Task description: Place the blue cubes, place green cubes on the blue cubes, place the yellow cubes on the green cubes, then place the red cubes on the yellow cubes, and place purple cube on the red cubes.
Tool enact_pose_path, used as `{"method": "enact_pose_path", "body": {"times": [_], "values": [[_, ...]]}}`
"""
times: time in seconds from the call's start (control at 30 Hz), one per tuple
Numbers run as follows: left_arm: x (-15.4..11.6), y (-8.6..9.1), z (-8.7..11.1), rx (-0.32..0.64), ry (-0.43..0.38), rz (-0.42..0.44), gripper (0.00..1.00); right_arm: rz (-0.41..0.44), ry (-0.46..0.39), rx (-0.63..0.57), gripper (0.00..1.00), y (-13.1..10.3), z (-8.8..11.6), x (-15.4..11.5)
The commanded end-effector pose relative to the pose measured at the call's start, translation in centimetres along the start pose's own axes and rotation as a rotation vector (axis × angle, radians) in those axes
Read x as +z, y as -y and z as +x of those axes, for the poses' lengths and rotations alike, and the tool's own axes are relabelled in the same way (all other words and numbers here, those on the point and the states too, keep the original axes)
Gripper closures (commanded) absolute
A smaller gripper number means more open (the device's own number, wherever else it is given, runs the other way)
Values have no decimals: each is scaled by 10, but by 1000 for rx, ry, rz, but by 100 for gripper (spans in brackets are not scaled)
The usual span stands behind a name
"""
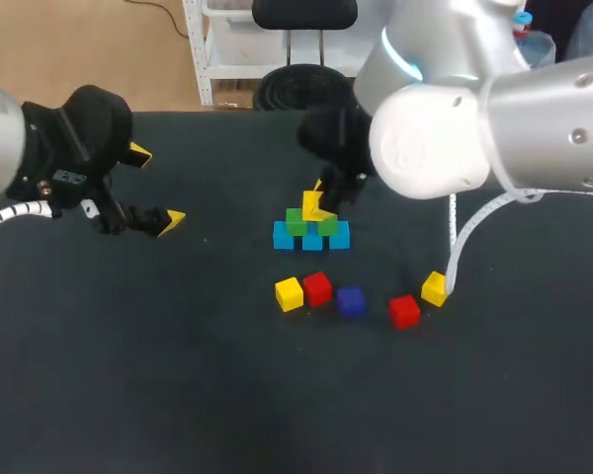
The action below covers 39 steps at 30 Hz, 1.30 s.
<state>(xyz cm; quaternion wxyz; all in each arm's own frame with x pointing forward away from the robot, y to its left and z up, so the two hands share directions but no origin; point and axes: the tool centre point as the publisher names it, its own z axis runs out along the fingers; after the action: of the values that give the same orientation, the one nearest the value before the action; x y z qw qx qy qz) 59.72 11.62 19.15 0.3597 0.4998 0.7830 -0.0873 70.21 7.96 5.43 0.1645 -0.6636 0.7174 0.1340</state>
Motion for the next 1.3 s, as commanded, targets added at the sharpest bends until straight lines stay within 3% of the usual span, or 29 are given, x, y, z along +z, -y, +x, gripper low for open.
{"method": "enact_pose_path", "body": {"times": [0.03,1.3], "values": [[0,-1,1,2,4,2,0,0,-5,2,100,2,-1,3],[0,-1,1,2,4,2,0,10,-23,12,100,7,2,6]]}}
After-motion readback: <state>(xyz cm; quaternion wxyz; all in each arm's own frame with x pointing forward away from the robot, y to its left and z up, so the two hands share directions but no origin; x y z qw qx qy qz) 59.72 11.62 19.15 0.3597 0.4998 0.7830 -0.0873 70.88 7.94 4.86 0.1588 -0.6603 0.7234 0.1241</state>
